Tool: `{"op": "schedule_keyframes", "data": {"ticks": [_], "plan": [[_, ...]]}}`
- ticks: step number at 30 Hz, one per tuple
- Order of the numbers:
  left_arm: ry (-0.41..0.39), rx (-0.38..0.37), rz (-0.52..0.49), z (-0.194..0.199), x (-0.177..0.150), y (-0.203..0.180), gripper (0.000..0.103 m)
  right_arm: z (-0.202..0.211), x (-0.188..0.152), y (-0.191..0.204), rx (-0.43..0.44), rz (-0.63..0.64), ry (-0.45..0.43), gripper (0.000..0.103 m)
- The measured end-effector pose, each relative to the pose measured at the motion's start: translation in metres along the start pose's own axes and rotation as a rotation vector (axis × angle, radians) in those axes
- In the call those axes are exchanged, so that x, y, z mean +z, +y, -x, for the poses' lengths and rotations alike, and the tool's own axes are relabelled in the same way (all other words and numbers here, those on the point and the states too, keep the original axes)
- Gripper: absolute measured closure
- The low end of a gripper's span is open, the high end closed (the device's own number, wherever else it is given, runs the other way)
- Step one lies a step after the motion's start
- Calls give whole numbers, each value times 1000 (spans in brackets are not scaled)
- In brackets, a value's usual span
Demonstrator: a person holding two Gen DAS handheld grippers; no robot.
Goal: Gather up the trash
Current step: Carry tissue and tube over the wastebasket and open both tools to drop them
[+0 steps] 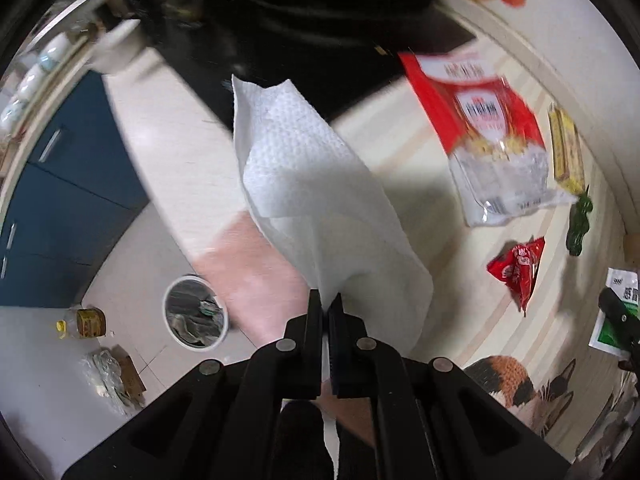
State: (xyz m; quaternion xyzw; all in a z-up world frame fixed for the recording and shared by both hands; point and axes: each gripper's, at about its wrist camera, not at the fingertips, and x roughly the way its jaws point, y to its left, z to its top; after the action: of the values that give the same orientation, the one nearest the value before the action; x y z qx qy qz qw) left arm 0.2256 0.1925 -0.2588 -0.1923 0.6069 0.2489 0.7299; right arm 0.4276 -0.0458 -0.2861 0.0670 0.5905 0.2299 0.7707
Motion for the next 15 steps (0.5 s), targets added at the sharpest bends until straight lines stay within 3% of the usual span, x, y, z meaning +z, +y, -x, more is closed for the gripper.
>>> {"op": "schedule_keyframes", "data": {"ticks": [8,15], "plan": [[-91,24,101,37,-29,73,103,3,-18,116,143,177,8,102],[-89,92,256,26,-76,169,103,-40,-77,236,226,379,110,102]]}}
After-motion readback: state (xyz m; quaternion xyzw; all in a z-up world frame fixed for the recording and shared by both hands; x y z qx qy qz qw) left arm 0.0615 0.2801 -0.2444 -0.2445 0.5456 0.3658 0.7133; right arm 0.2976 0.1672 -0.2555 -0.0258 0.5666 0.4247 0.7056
